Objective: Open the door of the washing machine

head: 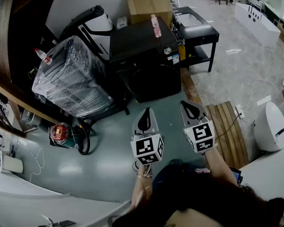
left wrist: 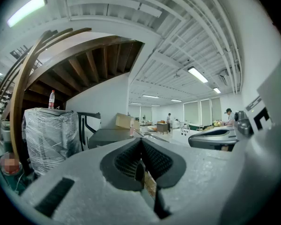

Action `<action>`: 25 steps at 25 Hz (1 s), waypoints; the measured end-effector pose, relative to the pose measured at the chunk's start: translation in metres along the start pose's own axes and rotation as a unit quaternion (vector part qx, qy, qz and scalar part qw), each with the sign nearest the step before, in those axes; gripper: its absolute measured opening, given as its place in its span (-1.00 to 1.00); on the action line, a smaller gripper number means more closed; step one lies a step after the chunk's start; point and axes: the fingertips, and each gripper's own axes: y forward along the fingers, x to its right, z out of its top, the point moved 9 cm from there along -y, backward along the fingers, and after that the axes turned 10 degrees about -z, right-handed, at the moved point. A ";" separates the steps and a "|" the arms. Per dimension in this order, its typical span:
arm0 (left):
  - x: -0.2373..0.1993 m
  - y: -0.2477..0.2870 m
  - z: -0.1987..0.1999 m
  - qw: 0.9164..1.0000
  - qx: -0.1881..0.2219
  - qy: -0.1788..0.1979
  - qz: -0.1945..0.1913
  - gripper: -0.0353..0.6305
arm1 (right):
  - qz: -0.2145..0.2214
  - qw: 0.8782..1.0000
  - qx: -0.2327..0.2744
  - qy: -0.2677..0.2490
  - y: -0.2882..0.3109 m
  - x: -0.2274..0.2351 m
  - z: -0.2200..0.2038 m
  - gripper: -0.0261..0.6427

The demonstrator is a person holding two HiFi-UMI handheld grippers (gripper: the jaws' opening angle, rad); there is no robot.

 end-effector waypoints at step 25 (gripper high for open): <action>-0.053 0.033 -0.013 0.999 -0.006 -0.014 -0.053 -0.86 | -0.063 0.998 0.008 0.013 0.045 -0.021 0.000 -0.93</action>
